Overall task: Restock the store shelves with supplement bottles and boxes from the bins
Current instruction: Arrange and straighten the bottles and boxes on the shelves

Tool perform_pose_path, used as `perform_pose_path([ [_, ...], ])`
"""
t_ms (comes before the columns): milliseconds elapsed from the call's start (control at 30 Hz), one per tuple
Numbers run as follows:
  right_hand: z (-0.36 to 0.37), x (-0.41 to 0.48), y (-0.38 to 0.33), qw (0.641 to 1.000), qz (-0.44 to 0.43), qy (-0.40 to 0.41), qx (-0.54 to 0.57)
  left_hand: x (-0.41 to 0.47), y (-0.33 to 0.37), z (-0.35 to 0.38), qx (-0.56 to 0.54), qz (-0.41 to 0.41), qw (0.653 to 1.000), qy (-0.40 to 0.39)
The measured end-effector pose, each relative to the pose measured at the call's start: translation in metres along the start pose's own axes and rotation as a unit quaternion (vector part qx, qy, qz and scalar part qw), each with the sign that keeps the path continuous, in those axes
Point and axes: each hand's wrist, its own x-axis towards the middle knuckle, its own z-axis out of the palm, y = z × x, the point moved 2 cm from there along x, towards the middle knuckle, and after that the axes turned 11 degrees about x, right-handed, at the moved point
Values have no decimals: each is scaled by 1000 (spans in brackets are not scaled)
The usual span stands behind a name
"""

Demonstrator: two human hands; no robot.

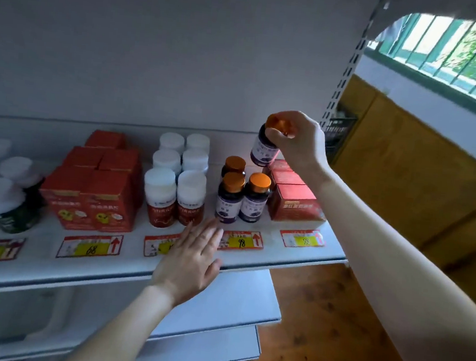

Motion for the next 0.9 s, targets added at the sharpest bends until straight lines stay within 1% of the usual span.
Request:
perform_pose_path([
  [133,10,7,16,997,38,-51,-31,-1,1,3,16,-7,1000,1],
  [300,27,6,32,988,72,-109,-78,-2,2,4,46,-7,998,31],
  [500,40,2,47,983,84,-141,-84,-4,3,4,62,-5,997,49],
  [900,47,3,51,970,104,-182,-121,-5,2,4,55,-10,998,24],
])
